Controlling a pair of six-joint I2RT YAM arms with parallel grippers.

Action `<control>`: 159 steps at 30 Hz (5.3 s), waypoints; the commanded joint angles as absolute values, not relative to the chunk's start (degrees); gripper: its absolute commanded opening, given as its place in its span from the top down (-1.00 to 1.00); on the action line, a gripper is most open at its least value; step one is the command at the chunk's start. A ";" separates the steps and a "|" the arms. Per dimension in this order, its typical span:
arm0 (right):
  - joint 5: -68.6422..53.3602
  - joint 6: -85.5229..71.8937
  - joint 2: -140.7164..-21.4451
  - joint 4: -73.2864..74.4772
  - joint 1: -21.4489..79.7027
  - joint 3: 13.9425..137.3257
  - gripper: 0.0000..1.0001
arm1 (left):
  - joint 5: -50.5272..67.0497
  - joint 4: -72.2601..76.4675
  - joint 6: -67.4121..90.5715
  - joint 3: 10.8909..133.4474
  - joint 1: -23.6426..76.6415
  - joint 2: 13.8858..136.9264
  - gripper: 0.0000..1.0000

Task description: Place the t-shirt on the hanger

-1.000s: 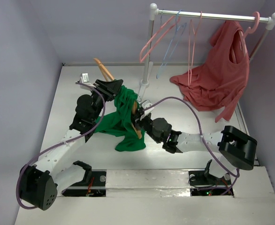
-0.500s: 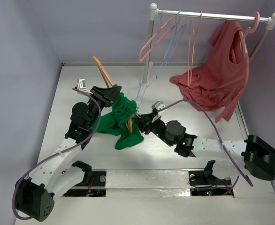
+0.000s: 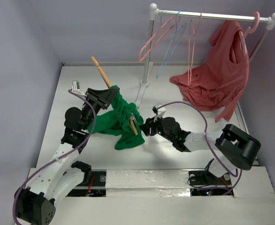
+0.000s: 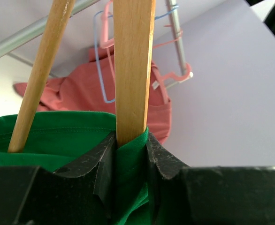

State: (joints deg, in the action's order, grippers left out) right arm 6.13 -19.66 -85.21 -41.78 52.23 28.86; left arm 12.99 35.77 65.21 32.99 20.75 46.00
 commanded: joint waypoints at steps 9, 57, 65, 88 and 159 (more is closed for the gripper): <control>-7.73 -17.75 -91.23 -51.85 51.94 34.01 -0.17 | 16.00 42.10 68.90 33.49 19.51 42.80 1.00; 3.17 -31.47 -101.33 -38.75 63.90 28.73 1.00 | 14.86 57.13 81.21 54.42 14.06 56.87 1.00; 5.09 -29.79 -89.94 -34.73 65.39 26.91 1.00 | 13.89 56.25 75.59 48.53 14.06 53.53 1.00; 8.53 -23.29 -56.07 -2.19 66.97 48.58 -0.45 | 4.93 57.57 71.90 18.73 14.06 48.25 1.00; 18.55 -13.27 -78.05 7.82 64.95 75.24 1.00 | 13.18 48.60 46.06 19.51 14.59 48.87 0.12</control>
